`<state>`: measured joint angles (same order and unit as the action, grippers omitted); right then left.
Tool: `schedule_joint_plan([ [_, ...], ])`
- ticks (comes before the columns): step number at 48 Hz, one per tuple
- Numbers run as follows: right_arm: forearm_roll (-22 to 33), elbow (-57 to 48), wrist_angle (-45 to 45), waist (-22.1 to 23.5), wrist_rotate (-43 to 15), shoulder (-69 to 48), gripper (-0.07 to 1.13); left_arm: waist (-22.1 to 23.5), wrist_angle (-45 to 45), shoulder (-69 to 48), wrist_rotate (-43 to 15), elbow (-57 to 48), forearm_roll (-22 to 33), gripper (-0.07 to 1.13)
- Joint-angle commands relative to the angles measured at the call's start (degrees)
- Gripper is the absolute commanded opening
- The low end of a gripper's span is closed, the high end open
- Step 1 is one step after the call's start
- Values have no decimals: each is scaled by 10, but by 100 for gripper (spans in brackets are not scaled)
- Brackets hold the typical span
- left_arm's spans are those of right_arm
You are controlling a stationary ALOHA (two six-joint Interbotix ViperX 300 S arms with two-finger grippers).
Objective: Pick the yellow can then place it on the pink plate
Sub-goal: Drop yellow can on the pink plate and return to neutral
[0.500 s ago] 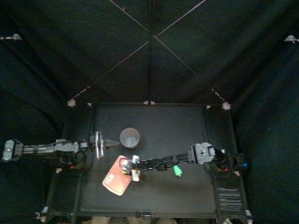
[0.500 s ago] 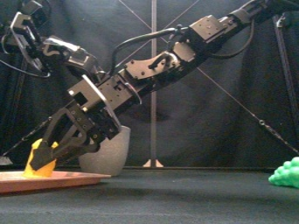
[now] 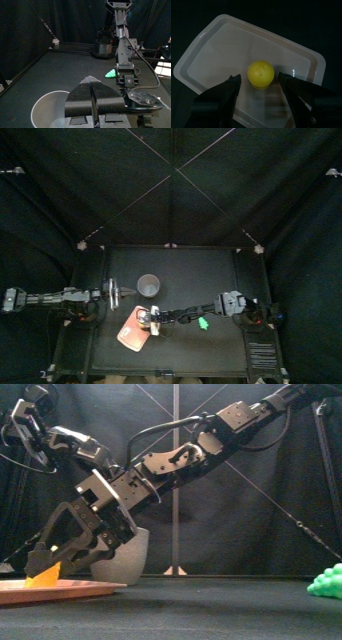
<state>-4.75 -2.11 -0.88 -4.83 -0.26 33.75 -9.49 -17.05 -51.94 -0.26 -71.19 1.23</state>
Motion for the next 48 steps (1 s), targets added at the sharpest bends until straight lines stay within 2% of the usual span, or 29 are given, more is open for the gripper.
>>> schedule_joint_plan([
  [1, 7, -4, -16, 3, 0, -39, 93, -2, -3, 2, 1, 8, 1, -1],
  [10, 9, -54, -55, 6, 0, -82, 93, 0, -3, 2, 1, 8, 1, -1],
  [21, 23, -145, -169, 9, 4, -174, 94, 0, -2, 2, 3, 8, 1, -1],
  [48, 32, -419, -343, 81, 10, -426, 93, 2, -1, 2, 4, 4, 4, -1],
])
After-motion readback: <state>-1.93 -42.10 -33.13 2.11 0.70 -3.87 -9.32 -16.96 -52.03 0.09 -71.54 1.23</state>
